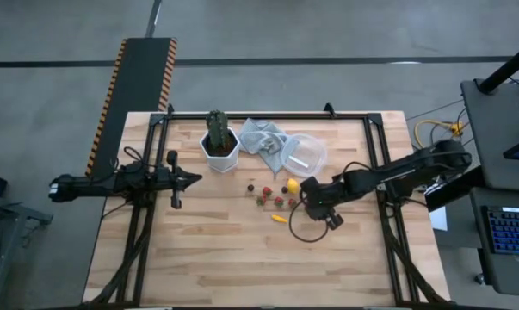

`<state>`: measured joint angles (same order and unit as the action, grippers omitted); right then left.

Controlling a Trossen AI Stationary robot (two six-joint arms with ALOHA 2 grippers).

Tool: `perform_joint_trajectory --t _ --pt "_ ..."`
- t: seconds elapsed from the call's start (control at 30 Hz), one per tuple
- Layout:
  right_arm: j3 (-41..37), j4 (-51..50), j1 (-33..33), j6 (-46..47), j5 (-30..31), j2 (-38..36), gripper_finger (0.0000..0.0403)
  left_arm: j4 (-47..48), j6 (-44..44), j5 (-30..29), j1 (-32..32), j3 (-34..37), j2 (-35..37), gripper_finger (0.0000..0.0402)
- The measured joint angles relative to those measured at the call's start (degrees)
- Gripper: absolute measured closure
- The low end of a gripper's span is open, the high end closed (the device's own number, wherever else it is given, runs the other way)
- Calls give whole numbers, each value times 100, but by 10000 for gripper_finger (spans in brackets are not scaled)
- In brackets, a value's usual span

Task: Pick and placing Produce into tupperware
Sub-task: Put the strawberry into the transparent bin

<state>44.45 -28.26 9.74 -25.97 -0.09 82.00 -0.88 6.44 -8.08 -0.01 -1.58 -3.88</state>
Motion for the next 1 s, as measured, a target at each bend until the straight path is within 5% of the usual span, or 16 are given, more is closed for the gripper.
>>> perform_joint_trajectory --t 1.0 --pt "15 197 0 -212 377 483 297 -42 0 -17 -2 -2 -450 402"
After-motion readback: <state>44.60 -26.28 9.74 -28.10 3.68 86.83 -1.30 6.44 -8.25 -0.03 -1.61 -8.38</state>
